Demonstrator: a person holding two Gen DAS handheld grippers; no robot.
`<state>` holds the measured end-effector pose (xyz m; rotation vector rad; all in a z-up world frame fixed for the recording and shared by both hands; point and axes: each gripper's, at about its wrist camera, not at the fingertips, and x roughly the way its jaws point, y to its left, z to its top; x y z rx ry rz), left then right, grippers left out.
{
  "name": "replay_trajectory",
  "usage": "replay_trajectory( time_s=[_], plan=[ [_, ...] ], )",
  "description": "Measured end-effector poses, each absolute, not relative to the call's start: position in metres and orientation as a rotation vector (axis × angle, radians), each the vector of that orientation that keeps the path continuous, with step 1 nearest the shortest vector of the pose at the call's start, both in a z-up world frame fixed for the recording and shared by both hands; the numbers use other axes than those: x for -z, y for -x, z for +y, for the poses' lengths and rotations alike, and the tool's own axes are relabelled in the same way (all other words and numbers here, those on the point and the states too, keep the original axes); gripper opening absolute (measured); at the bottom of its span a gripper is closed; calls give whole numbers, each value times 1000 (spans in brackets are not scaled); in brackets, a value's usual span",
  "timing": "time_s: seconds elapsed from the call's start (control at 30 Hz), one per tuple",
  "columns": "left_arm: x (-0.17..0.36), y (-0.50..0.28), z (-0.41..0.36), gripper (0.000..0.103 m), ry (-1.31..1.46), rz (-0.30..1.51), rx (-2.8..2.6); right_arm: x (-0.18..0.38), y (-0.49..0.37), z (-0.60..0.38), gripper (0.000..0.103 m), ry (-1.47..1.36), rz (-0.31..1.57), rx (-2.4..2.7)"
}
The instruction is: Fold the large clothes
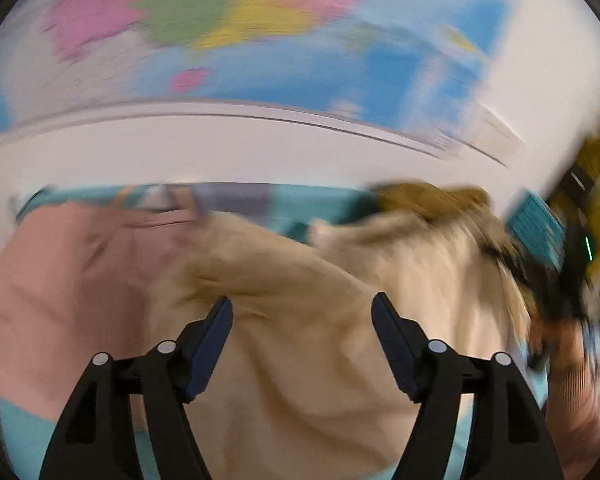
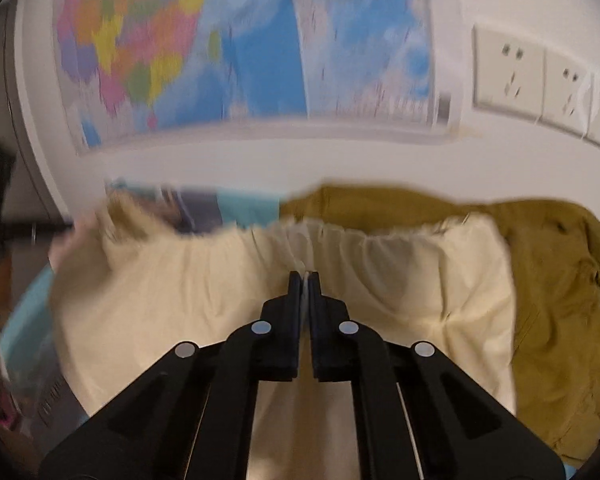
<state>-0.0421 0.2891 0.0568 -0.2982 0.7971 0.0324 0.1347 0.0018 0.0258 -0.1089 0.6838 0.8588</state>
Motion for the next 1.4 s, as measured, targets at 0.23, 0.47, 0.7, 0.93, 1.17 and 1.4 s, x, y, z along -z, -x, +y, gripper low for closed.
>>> replay_trajectory(
  time_s=[0.23,0.47,0.7,0.93,1.17,1.4],
  plan=[
    [-10,-13,225,52,81,966,22,-36,-154,21,3,76,648,-830],
    [29,-72,257,9,215,1039,-108,16,-182,36,5,124,817,-762],
    [9,-35,263,32,212,874,-145,-12,-148,-16,65,35,733,-846],
    [-33,89,297,80,201,605,-309,-10,-104,-136,72,-112,704,-778],
    [7,139,321,89,298,650,-290,59,-98,-189,79,-289,860,-714],
    [40,119,286,63,251,738,-203,78,-106,-168,31,-301,909,-821]
  ],
)
